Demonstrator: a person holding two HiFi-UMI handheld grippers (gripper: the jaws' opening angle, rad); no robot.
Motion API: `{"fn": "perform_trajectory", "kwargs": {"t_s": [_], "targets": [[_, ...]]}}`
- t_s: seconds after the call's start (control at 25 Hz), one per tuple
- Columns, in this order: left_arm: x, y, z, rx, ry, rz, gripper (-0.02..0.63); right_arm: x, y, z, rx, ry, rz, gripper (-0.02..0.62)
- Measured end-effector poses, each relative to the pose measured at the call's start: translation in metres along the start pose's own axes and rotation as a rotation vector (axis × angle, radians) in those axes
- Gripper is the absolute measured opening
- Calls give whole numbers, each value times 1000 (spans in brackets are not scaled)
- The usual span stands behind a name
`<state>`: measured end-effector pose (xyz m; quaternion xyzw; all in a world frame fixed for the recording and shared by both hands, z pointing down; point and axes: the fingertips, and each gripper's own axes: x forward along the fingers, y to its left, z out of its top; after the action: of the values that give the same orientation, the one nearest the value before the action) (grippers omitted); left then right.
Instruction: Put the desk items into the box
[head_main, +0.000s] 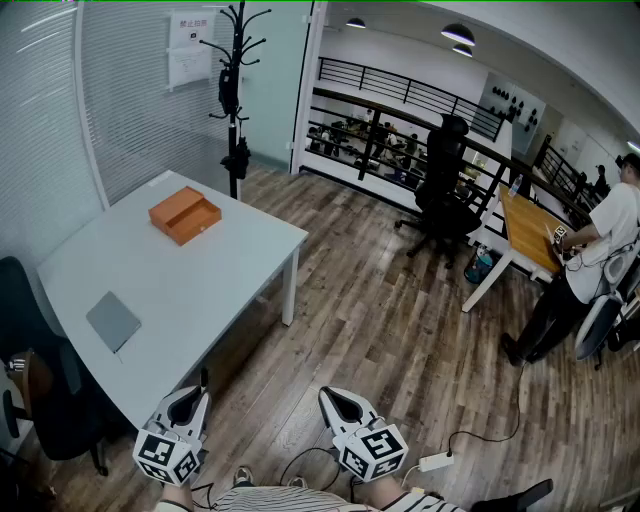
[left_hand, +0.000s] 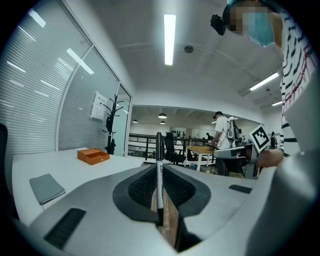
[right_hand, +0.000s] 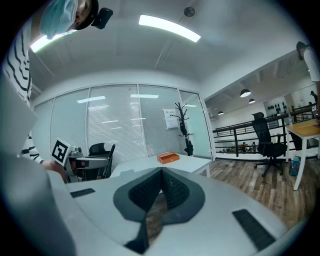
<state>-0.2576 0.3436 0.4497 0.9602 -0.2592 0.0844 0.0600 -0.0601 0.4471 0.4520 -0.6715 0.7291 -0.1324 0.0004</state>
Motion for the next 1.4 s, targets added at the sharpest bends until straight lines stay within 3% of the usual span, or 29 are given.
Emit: {"fn": "perform_trajectory", "kwargs": {"t_s": [0.64, 1.0, 1.4], "targets": [[11, -2, -11, -22, 1, 16, 55, 10, -21, -5, 52, -1, 5, 28], [60, 63, -1, -44, -1, -2, 55, 86, -36, 7, 85, 17, -22, 28], [123, 148, 29, -25, -16, -110, 55, 183, -41, 35, 107, -23, -112, 28]]}}
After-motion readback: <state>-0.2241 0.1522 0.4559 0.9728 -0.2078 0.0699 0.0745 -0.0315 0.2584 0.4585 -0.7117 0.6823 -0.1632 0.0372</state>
